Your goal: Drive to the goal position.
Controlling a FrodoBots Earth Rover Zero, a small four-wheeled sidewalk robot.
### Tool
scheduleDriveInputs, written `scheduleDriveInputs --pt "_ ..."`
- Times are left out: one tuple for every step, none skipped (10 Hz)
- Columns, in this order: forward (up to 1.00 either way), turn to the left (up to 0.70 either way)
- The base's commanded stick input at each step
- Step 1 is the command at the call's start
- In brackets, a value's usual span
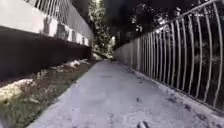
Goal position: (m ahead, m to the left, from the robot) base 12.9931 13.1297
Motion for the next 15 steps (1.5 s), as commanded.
scheduleDriveInputs --pt "0.7 0.0" --pt "0.7 0.0" --pt "0.7 0.0" --pt "0.7 0.0" --pt "0.7 0.07" --pt "0.7 0.09" --pt "0.7 0.05" --pt "0.7 0.07" --pt "0.7 0.09" --pt "0.7 0.09" --pt "0.7 0.11" --pt "0.7 0.2" --pt "0.7 0.12" --pt "0.7 0.05" --pt "0.7 0.0"
